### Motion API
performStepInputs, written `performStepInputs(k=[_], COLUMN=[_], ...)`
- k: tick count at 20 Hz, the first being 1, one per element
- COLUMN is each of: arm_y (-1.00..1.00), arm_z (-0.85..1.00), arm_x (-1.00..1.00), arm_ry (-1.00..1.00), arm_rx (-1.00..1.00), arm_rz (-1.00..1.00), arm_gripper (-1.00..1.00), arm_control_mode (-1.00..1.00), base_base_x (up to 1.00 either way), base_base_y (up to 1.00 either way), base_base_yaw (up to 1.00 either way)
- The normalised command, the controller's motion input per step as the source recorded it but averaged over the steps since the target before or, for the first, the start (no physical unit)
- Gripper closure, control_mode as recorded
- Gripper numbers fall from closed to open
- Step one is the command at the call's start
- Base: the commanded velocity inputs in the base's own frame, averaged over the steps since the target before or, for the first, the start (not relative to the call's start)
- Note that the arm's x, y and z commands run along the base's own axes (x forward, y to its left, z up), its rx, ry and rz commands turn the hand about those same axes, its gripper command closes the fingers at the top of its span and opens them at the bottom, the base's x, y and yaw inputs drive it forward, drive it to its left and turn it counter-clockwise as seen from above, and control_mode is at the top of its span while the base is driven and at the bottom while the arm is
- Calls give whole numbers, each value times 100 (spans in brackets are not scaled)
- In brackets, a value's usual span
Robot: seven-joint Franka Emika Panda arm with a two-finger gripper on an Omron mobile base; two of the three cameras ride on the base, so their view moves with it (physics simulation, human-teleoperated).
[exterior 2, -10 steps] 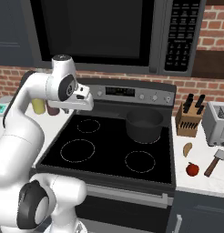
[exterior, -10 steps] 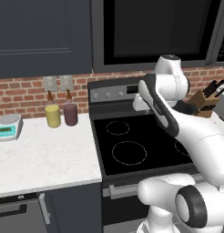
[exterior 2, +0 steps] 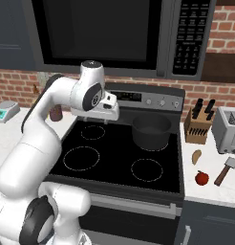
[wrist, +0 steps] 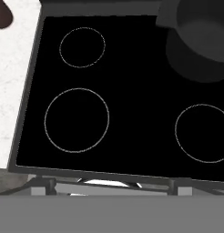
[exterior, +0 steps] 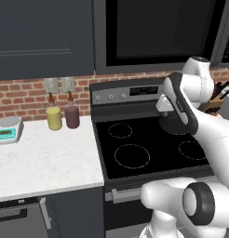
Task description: Put the bell pepper and sweet potato in the pot. Retrieve the spatula and lightly stir the vegetables in the pot.
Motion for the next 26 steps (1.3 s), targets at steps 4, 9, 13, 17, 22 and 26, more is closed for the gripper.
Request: performStepInputs(k=[4, 9, 13, 17, 22, 26], arm_y=[-100, -86, -63, -38, -17, -1], arm_z=[0, 0, 0, 0, 0, 0], arm_x=[0, 0, 0, 0, 0, 0], arm_ry=[0, 0, 0, 0, 0, 0], arm_rx=[7, 4, 1, 0, 0, 0], arm_rz=[0, 0, 0, 0, 0, 0], arm_gripper=[-100, -100, -100, -100, -100, -100], arm_control_mode=[-100, -100, -100, -100, -100, -100], base_base_x=[0, 0, 0, 0, 0, 0], base_base_y=[0, 0, 0, 0, 0, 0], base_base_yaw=[0, 0, 0, 0, 0, 0])
